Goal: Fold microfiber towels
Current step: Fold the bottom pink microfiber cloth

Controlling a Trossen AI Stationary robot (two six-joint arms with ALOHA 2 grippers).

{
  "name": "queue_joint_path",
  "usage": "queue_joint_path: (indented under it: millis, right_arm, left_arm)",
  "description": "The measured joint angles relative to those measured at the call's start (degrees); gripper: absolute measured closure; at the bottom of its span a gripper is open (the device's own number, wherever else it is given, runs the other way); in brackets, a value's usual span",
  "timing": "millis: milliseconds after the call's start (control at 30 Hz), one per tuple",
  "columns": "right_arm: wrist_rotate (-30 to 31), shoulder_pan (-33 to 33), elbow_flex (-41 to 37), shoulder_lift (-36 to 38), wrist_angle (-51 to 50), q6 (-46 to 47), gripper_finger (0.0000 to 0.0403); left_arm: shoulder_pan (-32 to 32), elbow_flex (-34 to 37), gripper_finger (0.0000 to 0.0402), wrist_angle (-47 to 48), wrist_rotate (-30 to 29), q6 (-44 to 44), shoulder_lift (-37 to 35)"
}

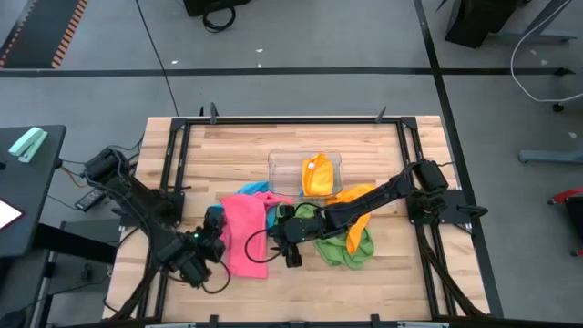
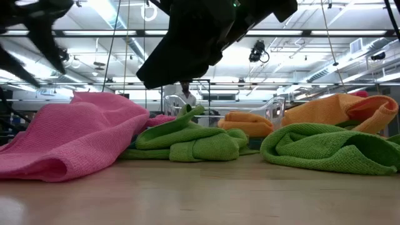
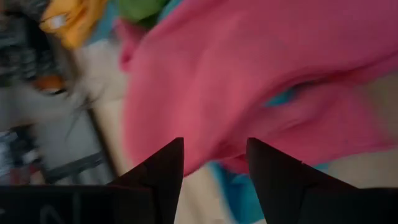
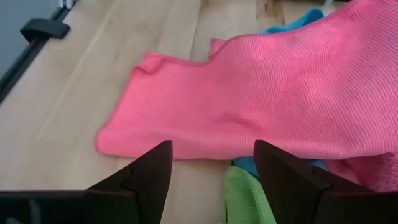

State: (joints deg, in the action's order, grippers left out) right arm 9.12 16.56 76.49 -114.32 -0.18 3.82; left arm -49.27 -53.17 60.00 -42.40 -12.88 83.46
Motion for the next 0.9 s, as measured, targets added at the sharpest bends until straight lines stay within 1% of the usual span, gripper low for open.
queue_joint_path:
  millis: [100,233,367,467,633,733,900]
  right_arm:
    - [-0.2,-0.9,0.0,0.0,0.1,-1.9,0.0168]
    - [-0.4,-2.6,1.0,0.4,0.1,-4.3,0.0168]
    - [-2.3,-4.3,2.2,0.5,-0.3,-6.1,0.0168]
    - [-4.0,-5.4,2.4,0.5,-0.4,-6.6,0.0168]
    - [-4.9,-6.6,2.4,0.5,-0.5,-6.7,0.0168]
    - [-5.0,-7.1,2.4,0.5,-0.6,-6.7,0.0168]
    - [-5.4,-7.4,2.4,0.5,-0.6,-6.9,0.0168]
  left_arm:
    - [-2.0,0.3,0.0224,-2.6,2.6,-0.1,0.1]
    - [-4.7,0.3,0.0226,-6.9,2.9,1.3,0.2]
    - [-6.8,0.3,0.021,-9.9,3.0,5.1,0.5]
    - [-7.3,0.3,0.0192,-11.0,3.0,6.1,1.5]
    - [-7.4,0.3,0.0169,-13.6,2.9,7.5,4.0]
    - [-7.4,0.3,0.0166,-15.2,3.1,7.6,5.1]
    - [-7.4,0.3,0.0173,-18.3,3.7,9.7,5.7]
